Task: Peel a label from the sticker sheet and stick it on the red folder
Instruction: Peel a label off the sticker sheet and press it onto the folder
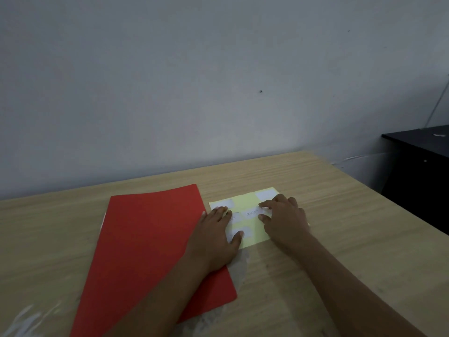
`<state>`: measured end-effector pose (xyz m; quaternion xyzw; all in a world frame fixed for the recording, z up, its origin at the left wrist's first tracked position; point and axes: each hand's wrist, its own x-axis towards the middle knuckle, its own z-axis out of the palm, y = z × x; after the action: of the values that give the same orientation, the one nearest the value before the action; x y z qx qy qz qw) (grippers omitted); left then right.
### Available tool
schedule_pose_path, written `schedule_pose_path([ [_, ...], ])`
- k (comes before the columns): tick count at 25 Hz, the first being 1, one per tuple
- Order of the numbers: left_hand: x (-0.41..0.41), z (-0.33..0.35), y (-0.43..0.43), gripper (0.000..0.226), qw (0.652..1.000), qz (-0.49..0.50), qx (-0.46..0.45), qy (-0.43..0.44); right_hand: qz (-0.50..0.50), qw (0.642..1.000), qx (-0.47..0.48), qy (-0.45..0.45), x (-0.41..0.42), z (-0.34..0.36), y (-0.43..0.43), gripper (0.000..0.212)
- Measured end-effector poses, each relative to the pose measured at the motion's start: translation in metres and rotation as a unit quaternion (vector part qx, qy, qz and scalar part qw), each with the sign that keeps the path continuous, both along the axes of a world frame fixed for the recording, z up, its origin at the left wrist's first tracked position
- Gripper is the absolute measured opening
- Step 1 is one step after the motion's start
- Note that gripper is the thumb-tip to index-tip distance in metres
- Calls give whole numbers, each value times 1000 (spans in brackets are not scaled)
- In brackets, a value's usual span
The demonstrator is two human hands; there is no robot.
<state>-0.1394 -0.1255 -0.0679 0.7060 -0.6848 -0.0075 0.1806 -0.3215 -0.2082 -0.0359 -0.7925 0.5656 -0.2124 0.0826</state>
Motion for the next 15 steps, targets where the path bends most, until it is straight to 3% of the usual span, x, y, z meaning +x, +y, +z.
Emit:
schedule_pose_path([
  [4,0,-2,-1,77,1000,5,-10,6,-32,999,-4,-14,6,0,-5,23],
  [9,0,-2,1,76,1000,5,-14,9,-43,998,22,-28,13,2,-14,30],
  [15,1,-2,0,76,1000,4,-12,10,-64,996,22,-61,17,-1,-17,8],
])
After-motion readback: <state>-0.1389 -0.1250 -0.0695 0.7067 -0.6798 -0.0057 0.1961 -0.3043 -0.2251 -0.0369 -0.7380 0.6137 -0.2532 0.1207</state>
